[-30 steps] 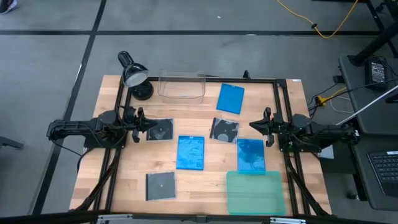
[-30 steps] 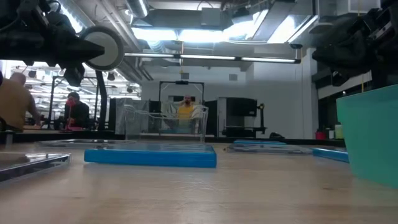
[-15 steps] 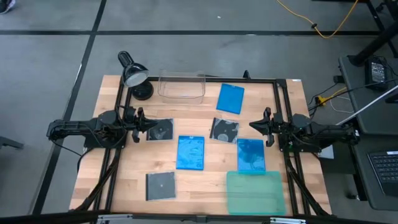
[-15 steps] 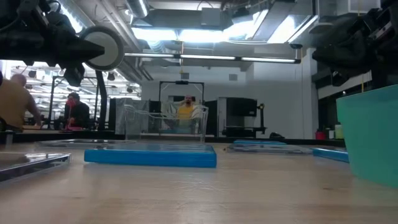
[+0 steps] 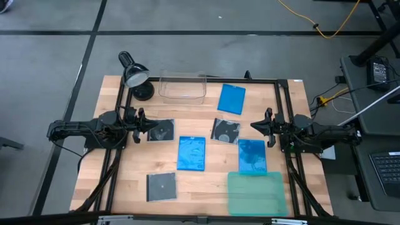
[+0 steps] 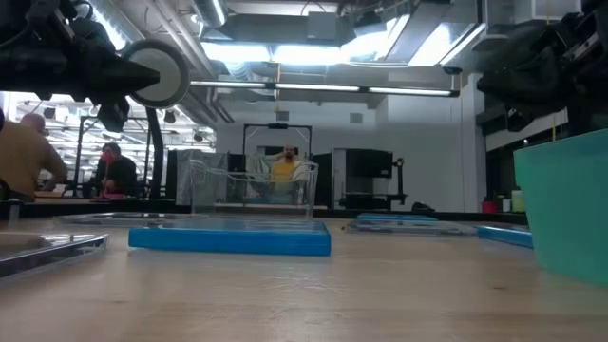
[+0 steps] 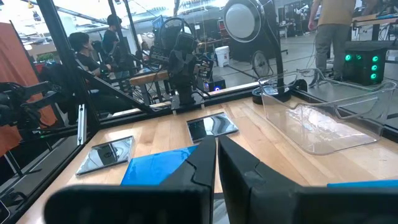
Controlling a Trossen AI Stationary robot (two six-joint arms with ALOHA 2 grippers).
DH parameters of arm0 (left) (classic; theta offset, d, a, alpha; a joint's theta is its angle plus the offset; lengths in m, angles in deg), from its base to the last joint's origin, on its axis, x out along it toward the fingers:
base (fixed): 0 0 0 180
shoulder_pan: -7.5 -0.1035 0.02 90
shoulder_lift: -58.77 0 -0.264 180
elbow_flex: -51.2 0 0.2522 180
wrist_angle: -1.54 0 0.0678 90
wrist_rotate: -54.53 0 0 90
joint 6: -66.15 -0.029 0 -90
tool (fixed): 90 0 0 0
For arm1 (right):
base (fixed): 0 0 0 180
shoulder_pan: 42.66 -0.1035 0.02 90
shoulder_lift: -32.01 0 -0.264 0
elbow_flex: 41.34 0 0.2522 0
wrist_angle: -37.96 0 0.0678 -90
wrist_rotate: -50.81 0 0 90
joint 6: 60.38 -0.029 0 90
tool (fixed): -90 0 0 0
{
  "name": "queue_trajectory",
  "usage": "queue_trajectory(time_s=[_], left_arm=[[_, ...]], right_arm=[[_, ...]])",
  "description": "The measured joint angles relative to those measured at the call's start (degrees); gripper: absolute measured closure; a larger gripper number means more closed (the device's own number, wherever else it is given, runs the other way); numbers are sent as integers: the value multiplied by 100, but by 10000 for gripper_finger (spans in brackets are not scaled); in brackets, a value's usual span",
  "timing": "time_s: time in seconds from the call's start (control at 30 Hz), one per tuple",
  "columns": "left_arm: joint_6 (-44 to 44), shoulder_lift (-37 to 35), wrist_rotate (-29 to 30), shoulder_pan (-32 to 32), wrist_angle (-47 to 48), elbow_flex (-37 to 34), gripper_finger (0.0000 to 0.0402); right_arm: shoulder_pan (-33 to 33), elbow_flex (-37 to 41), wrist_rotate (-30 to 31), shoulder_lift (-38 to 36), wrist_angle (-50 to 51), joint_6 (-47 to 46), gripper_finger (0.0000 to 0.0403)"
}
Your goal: Pick & place jewel cases by type
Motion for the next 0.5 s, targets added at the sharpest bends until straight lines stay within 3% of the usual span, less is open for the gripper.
queue_trajectory(time_s=[0.5], left_arm=[[0,0,0,0,0,0,398]], right_arm=[[-1,1,0,-1,-7,-193,379]])
